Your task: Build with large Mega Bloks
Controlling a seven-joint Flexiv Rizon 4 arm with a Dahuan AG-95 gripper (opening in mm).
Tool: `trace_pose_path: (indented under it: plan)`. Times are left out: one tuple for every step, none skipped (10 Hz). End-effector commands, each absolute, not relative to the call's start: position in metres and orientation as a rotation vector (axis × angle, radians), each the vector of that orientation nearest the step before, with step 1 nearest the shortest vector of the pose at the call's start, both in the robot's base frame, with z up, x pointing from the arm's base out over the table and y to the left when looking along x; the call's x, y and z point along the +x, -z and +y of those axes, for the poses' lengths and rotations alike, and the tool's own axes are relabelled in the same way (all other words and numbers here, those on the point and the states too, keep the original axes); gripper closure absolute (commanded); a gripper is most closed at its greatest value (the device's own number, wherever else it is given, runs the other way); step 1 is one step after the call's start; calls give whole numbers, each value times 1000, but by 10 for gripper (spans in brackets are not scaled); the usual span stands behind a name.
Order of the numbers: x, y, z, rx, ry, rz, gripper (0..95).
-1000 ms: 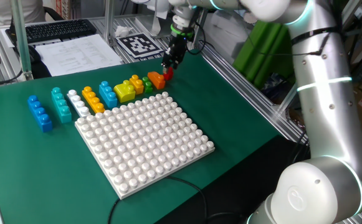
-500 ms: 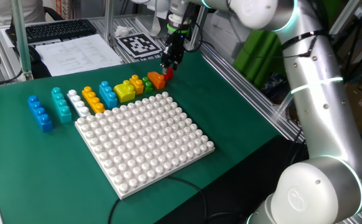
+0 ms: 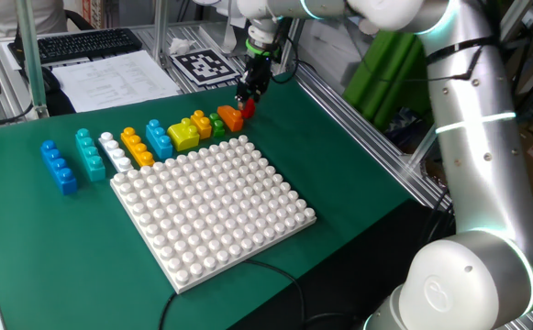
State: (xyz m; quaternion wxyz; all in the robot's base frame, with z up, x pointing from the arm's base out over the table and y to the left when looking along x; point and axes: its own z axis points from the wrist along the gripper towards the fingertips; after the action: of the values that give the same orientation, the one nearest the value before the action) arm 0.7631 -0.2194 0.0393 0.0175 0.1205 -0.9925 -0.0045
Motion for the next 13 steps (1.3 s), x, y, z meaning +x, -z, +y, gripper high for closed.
trace_pose_path:
  plan:
    - [760, -36, -218, 377, 5, -3092, 380]
    - [760, -35, -218, 377, 3, -3092, 380]
    - [760, -32, -218, 377, 3, -3093, 380]
    - [760, -29, -218, 377, 5, -3095, 380]
    - [760, -27, -217, 377, 6, -3094, 380]
    - [760, -25, -217, 377, 6, -3095, 380]
    - [760, -24, -217, 377, 13, -3094, 380]
    - [760, -25, -218, 377, 28, -3092, 570]
    - [760, -25, -218, 377, 44, -3089, 570]
    - [761, -25, -218, 377, 54, -3083, 950]
    - [761, -25, -218, 377, 52, -3083, 950]
    - [761, -25, -218, 376, 47, -3083, 950]
    - [761, -25, -218, 375, 47, -3071, 950]
